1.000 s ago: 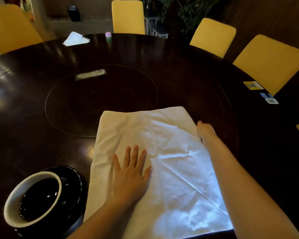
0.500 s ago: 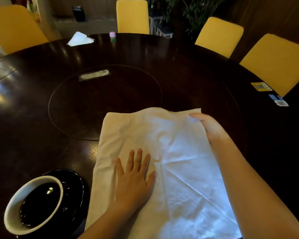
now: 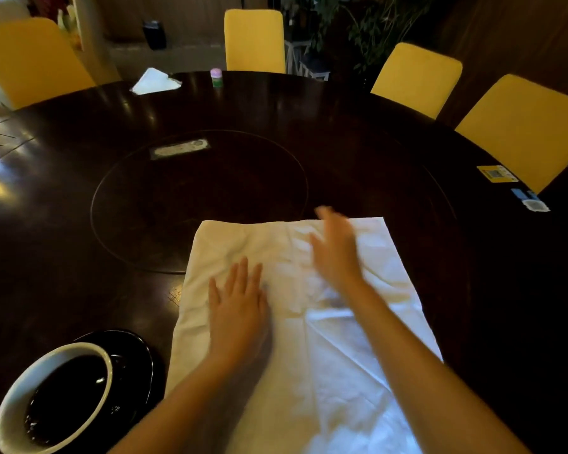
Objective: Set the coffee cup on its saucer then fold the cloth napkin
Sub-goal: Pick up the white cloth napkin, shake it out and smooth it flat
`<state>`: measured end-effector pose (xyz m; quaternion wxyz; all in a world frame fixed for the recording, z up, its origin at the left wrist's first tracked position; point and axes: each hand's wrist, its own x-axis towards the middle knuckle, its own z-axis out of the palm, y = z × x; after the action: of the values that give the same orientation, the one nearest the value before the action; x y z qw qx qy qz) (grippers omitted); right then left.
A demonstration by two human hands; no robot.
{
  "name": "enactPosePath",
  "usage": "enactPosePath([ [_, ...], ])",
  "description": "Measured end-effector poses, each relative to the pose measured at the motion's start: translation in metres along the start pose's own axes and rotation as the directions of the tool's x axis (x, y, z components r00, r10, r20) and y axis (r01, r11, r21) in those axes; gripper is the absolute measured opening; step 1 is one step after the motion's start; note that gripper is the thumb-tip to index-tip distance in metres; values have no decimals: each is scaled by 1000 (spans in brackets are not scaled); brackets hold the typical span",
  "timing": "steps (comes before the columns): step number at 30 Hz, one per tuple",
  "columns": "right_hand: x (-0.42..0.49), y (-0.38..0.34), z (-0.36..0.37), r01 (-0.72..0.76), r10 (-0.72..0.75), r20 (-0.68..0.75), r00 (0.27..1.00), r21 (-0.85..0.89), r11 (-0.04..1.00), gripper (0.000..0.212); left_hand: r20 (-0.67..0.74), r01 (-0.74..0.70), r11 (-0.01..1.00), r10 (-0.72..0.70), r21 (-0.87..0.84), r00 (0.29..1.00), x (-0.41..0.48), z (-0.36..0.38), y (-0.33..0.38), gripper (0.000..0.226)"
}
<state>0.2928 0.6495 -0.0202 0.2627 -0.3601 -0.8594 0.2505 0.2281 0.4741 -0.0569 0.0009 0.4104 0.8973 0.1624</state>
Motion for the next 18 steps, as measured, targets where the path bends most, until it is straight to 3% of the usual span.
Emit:
enactPosePath([
  [2,-19,-21,42,180,-139,262,955,-139,974,56,50,89,996,-90,15,995,24,6,-16,57],
  [4,-29,-26,68,228,-96,444,891,-255,940,54,116,151,987,-156,50,981,37,14,-32,56],
  [7,-25,-4,72,272,-111,413,904,-357,893,61,130,132,987,-143,87,981,41,17,-44,62],
  [10,-8,43,43,151,-18,292,956,-442,884,75,120,129,987,-140,95,983,38,18,-44,68],
  [14,-2,108,-6,-31,195,244,950,-546,837,58,121,140,987,-150,82,981,38,19,-43,70],
  [18,-3,129,-35,-126,325,197,925,-648,751,59,121,183,983,-185,22,975,40,11,-40,64],
])
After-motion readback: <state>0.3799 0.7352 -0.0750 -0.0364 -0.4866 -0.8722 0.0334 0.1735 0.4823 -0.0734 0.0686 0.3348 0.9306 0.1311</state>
